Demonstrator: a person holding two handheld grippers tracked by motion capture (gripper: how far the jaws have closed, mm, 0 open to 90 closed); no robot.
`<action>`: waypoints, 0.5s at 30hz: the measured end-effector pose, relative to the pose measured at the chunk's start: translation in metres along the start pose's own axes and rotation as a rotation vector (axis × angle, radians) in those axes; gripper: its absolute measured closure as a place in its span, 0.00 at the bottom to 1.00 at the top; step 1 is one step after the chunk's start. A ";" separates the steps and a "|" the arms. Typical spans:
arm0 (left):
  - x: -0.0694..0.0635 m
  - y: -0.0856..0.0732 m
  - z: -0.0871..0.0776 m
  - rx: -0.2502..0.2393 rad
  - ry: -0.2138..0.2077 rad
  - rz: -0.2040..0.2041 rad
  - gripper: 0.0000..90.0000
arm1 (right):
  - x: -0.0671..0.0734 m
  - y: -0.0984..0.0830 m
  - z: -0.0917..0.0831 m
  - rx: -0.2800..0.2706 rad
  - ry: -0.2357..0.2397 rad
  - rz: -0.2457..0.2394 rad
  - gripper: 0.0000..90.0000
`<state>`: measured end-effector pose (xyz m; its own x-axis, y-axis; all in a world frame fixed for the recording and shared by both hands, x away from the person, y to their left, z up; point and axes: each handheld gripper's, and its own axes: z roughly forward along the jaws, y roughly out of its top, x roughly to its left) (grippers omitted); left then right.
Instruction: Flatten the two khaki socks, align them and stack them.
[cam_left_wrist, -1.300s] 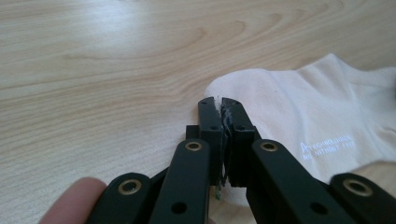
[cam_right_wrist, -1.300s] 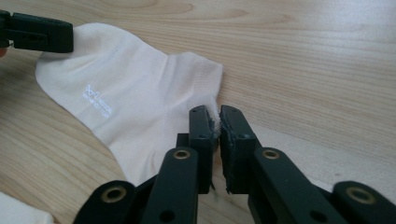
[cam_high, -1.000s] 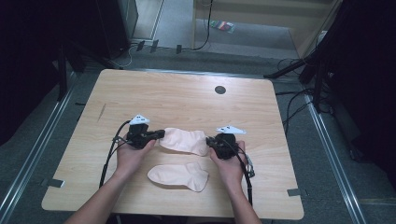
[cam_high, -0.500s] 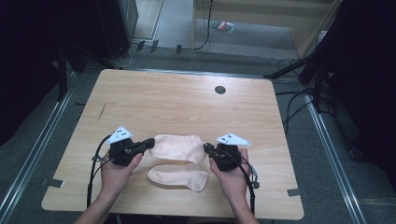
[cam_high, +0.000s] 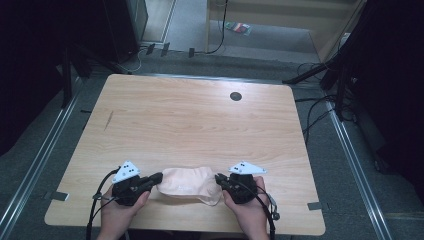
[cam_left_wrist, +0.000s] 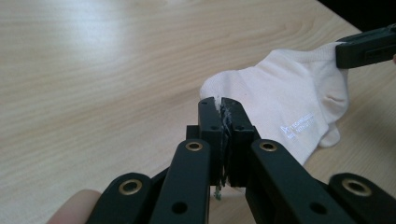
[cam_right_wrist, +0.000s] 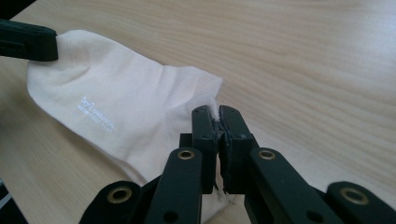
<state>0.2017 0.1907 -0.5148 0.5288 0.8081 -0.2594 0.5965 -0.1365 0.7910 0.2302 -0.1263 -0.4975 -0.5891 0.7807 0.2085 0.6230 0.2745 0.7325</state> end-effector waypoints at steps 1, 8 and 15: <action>0.000 -0.002 0.001 0.007 0.003 0.002 0.99 | 0.000 -0.002 0.000 0.003 0.001 0.005 0.97; -0.004 -0.007 0.011 0.030 0.011 0.015 0.99 | 0.000 -0.007 -0.003 0.025 0.004 0.018 0.97; -0.007 -0.008 0.018 0.034 0.046 0.039 0.98 | -0.003 -0.011 0.003 0.059 0.002 0.016 0.96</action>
<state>0.2041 0.1758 -0.5293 0.5243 0.8271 -0.2025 0.5966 -0.1872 0.7804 0.2267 -0.1294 -0.5082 -0.5797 0.7842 0.2213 0.6616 0.2944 0.6896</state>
